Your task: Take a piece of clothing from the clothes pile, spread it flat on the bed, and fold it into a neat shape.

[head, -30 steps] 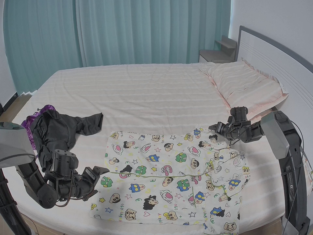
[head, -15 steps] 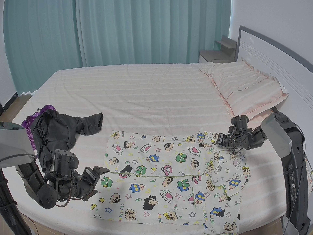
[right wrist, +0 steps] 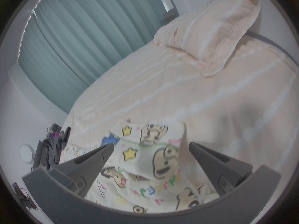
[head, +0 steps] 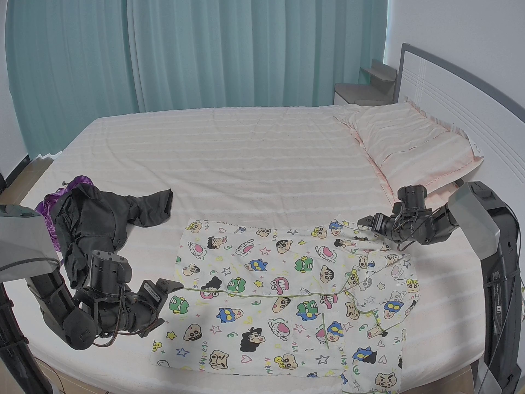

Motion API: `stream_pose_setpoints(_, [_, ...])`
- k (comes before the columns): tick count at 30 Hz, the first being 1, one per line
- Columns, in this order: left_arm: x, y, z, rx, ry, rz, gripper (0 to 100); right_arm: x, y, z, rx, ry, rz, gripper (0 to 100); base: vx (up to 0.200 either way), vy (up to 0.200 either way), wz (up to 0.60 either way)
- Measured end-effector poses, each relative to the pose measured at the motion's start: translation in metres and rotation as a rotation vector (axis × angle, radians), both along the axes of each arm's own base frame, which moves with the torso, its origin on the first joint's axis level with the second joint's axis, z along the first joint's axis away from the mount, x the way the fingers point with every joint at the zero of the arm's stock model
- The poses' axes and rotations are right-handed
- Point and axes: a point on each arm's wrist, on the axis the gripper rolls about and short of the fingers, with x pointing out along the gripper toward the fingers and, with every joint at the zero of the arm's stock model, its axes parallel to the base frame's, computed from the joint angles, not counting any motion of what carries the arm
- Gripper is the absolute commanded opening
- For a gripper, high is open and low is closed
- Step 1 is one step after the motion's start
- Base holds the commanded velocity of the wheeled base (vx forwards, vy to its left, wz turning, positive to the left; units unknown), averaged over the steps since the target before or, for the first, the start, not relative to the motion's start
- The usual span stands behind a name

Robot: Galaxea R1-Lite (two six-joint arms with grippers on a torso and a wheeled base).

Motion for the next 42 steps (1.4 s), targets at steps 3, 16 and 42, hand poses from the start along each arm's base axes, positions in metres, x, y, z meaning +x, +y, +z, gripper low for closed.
stream_pose_setpoints(3, [0.000,0.000,0.000,0.000,0.000,0.000,100,0.005,-0.007,0.011,0.021,-0.041,-0.027,100,0.000,0.000,0.00])
stream_pose_setpoints(16, [0.000,0.000,0.000,0.000,0.000,0.000,100,0.032,-0.001,0.005,0.057,-0.039,-0.053,100,0.000,0.000,0.00])
stream_pose_setpoints(42, [0.000,0.000,0.000,0.000,0.000,-0.002,100,0.046,0.013,-0.003,0.078,-0.065,-0.073,0,0.000,0.000,0.00])
